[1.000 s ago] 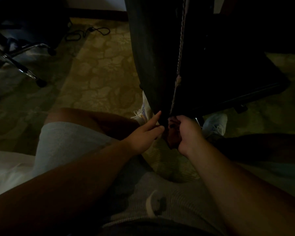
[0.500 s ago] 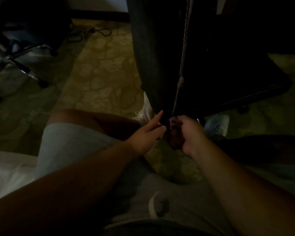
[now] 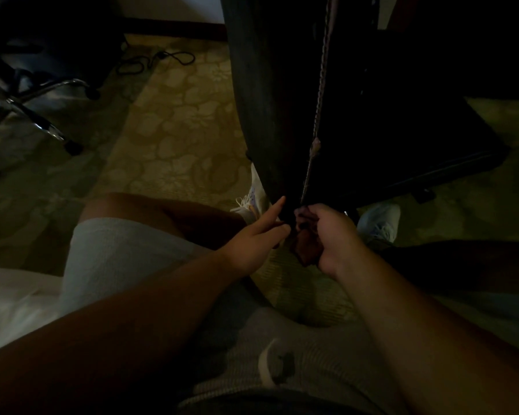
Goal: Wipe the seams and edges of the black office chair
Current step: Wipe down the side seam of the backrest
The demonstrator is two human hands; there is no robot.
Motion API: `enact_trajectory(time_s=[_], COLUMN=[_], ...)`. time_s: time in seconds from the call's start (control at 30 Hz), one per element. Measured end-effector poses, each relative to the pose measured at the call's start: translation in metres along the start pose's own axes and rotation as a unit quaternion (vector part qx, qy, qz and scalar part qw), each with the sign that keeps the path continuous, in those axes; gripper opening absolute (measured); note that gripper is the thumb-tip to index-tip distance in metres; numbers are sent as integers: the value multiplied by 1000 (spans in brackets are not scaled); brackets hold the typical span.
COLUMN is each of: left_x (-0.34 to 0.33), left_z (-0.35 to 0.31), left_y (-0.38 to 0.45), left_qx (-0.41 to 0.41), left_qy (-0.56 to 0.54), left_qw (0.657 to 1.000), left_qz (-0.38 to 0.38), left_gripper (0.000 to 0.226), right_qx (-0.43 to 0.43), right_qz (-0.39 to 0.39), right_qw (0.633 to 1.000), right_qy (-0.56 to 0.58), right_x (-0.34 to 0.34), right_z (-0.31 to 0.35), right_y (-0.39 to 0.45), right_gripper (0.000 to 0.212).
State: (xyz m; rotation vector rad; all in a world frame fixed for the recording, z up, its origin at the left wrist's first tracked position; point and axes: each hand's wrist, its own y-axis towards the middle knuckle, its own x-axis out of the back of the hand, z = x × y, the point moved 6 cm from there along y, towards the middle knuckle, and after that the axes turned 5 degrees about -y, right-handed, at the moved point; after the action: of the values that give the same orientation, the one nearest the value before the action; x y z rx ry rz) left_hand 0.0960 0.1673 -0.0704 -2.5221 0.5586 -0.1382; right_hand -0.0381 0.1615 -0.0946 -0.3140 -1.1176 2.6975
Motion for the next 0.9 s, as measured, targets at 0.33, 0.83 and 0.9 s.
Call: enact_trajectory(time_s=[0.33,0.83,0.9], left_x=[5,6,7], left_z=[3,8,8], left_y=[2,5,6], left_qx=[4,11,9], left_qy=[8,9,3], left_qw=[1000,1000,1000], left_qz=[-6,1,2], left_gripper=[57,55,54], right_qx=[19,22,18], right_qz=[-39,-46,-83], right_qw=[999,999,996], right_qy=[-12,-11,13], right_x=[2,-5,0], right_z=[7,12,9], right_y=[-8,-12,-12], right_gripper=[26,25,29])
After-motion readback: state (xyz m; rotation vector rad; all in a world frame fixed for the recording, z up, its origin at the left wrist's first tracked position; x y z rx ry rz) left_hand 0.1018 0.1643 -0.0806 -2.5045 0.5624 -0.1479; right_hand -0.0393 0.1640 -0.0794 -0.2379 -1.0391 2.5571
